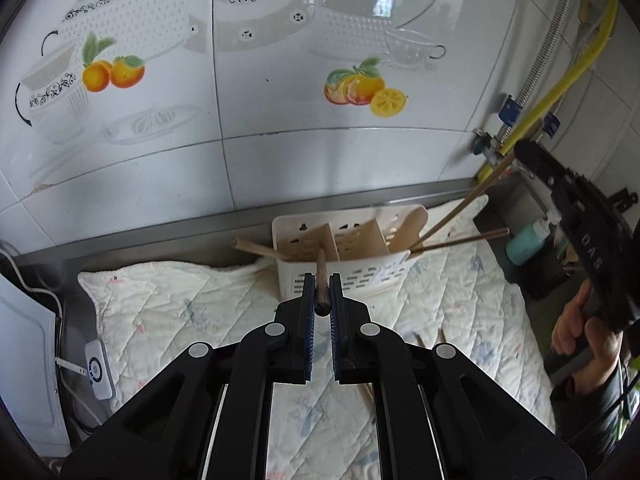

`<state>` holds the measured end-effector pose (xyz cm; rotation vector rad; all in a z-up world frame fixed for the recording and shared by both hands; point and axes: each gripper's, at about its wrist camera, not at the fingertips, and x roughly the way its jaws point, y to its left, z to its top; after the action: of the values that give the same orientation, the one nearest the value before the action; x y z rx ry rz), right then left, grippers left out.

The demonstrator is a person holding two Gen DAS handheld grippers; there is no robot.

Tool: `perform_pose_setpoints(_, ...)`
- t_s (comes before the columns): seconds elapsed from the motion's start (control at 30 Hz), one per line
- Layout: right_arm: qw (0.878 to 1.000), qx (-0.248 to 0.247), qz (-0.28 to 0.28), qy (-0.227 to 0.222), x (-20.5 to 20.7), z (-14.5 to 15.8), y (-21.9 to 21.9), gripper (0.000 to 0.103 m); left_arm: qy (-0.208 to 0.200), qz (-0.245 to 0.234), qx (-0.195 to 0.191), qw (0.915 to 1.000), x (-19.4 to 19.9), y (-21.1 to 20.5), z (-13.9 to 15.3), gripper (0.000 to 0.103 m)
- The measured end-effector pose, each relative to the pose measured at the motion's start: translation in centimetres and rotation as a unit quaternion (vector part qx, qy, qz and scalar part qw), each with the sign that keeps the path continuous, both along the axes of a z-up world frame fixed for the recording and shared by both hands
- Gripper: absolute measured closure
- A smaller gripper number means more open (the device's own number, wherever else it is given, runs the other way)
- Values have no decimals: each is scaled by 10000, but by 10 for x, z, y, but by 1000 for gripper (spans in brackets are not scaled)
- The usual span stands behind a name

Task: Organize utensils
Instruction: 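Lower both chopsticks into the holder and open both grippers, then withdraw both open grippers back over the remaining chopsticks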

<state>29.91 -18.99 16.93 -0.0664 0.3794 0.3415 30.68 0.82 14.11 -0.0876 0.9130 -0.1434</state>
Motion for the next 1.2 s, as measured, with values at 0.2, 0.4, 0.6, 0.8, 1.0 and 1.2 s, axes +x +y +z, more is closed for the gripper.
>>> perform_pose_setpoints(0.2, 9996, -2, -48, 268, 15, -18, -2, 96, -86, 57, -153, 9998, 11, 0, -4, 94)
perform_pose_setpoints(0.4, 9994, 26, -85, 337, 19, -25, -7, 93, -179, -17, -204, 9996, 12, -6, -4, 93)
perform_pose_setpoints(0.6, 9997, 8, -103, 233, 8, -18, -12, 83, -363, -76, -248, 9990, 8, -9, 2, 76)
perform_pose_setpoints(0.8, 9999, 98, -60, 112, -25, -5, -21, 77, -636, -85, -152, 9978, -12, -10, 15, 75)
perform_pose_setpoints(1.0, 9998, 187, -9, 113, -76, 0, -34, 71, -910, -161, -76, 9957, -54, -12, 22, 69)
perform_pose_setpoints(1.2, 9994, 262, -24, 220, -130, -5, -55, 71, -967, -230, -90, 9950, -101, -19, 8, 68)
